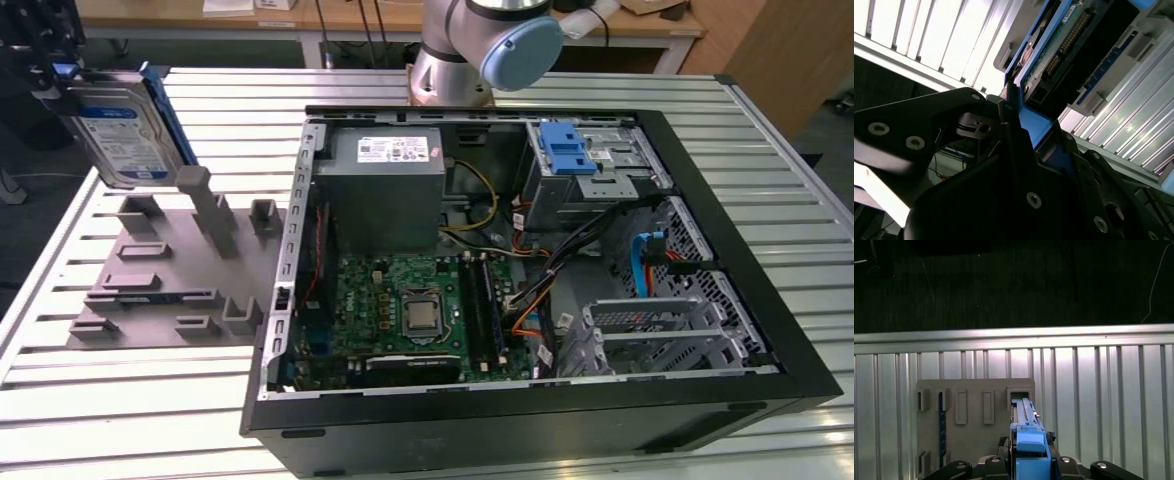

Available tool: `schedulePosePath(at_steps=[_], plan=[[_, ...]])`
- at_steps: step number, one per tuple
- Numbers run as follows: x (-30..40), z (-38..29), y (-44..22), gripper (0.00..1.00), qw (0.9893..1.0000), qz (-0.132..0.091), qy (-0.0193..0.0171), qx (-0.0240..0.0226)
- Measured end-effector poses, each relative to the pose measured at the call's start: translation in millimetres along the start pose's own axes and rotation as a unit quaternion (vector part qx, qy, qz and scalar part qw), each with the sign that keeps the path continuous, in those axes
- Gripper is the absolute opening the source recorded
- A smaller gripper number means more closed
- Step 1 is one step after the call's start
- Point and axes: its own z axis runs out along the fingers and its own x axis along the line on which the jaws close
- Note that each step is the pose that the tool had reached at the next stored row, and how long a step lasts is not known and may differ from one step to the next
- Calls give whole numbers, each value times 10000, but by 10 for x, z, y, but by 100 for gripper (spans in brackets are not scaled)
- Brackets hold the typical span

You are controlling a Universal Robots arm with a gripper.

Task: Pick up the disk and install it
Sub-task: 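Pick up the disk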

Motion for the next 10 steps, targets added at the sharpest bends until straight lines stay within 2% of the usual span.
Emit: schedulePosePath(at_steps=[10], plan=[[0,-29,0,36,10000,0,1,0]])
